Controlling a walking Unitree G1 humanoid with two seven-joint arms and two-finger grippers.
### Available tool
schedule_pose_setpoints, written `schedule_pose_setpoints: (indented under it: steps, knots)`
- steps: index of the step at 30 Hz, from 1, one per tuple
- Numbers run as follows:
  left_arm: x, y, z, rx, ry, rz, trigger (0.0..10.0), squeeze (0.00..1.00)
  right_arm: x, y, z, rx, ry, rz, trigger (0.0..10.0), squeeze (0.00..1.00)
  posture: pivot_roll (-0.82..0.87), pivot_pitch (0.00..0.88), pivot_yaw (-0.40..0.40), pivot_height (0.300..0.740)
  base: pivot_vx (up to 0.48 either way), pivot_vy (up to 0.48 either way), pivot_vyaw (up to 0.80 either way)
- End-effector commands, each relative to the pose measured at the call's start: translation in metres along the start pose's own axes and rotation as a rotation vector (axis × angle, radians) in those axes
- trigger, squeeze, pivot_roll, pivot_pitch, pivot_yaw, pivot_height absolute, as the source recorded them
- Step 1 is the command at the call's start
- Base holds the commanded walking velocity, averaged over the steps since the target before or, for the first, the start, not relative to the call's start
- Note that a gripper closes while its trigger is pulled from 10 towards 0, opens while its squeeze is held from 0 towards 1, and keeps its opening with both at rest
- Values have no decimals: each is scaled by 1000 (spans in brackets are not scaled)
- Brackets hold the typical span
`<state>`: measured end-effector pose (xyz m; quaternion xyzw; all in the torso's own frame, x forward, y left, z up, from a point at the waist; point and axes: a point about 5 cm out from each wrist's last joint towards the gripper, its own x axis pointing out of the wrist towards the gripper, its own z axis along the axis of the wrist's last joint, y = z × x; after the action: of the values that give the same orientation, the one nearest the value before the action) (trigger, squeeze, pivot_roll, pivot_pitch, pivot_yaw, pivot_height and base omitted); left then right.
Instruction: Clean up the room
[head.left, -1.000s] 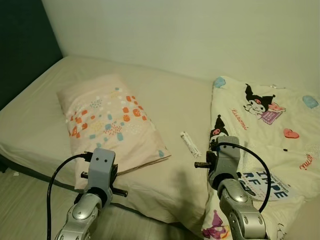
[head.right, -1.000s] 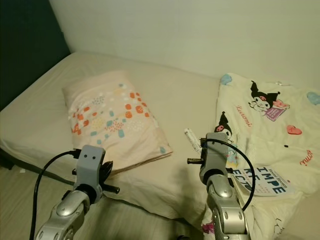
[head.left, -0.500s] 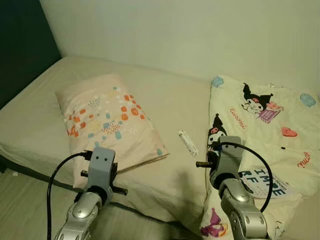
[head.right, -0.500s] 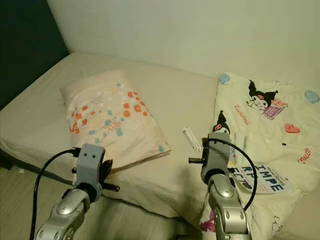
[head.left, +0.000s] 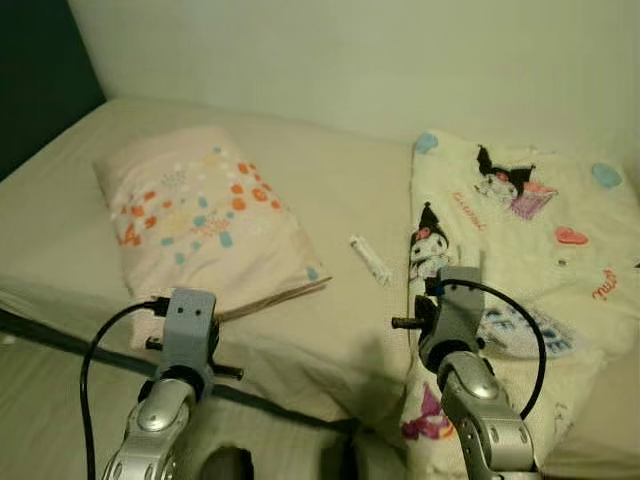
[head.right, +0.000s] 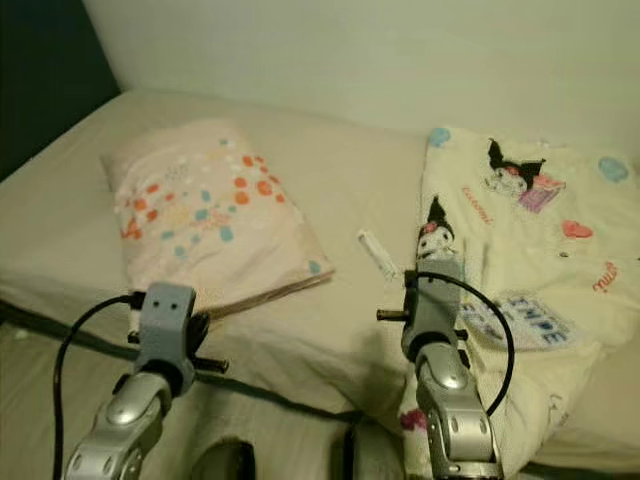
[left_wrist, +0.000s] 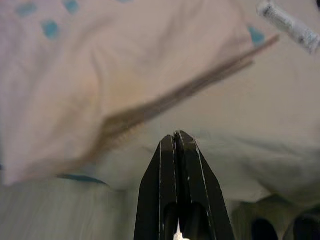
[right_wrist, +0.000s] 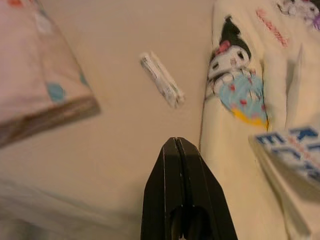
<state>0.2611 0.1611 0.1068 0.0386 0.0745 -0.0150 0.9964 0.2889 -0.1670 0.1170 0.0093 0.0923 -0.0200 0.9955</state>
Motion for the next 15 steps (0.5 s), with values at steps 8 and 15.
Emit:
schedule_pose_setpoints:
  steps: [8, 15]
  knots:
    - [0, -2, -5, -13, 11, -3, 10000, 0, 0, -2, -2, 12, 5, -7, 10000, 0, -109, 200, -34, 585, 0, 0, 0]
    - [0, -5, -6, -13, 14, -15, 10000, 0, -2, -3, -3, 14, 8, -12, 10000, 0, -111, 201, -30, 585, 0, 0, 0]
